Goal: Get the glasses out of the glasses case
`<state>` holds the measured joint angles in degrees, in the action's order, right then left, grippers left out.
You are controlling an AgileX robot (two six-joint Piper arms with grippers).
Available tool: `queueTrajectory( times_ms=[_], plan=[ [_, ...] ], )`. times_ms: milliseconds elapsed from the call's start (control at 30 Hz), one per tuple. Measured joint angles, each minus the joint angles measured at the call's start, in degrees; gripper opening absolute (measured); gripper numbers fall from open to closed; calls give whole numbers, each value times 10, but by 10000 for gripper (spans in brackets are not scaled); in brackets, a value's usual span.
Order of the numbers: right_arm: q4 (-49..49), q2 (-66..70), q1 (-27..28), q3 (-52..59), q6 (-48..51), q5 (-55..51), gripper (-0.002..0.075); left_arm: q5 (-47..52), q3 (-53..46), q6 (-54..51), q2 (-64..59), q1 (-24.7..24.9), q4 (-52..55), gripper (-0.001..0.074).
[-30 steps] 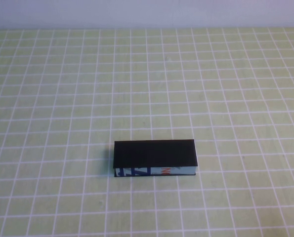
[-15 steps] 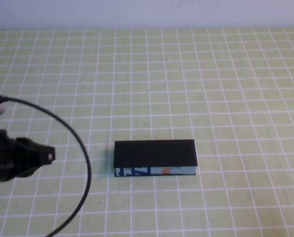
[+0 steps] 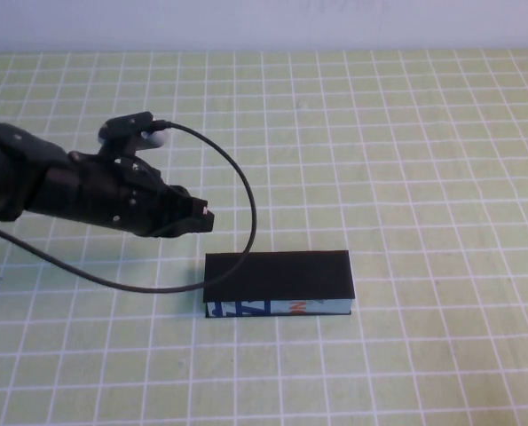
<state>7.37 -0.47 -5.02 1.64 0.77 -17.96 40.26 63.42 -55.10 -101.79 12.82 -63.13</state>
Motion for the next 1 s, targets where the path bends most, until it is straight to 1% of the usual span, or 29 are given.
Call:
queueTrajectory(
  times_ms=[100, 233, 500, 567, 667, 800, 900, 1000],
  plan=[
    [0, 0, 0, 0, 0, 0, -18, 15, 41, -4, -54, 0, -4, -4],
    [0, 0, 0, 0, 0, 0, -18, 25, 70, -6, -94, 0, -4, -4],
    [0, 0, 0, 0, 0, 1, -18, 35, 76, -7, -136, 0, -4, -4],
    [0, 0, 0, 0, 0, 16, -18, 35, 76, -7, -141, 0, -2, -4],
    [36, 0, 0, 0, -1, 70, -18, 36, 76, -8, -141, 0, 1, -4],
    [113, 0, 0, 0, -1, 142, -18, 36, 77, -8, -141, 0, 8, -4],
    [144, 0, 0, 0, -8, 193, -18, 36, 78, -8, -141, 0, 18, -4],
    [185, 0, 0, 0, -39, 208, -18, 36, 78, -8, -141, 0, 23, -4]
  ],
)
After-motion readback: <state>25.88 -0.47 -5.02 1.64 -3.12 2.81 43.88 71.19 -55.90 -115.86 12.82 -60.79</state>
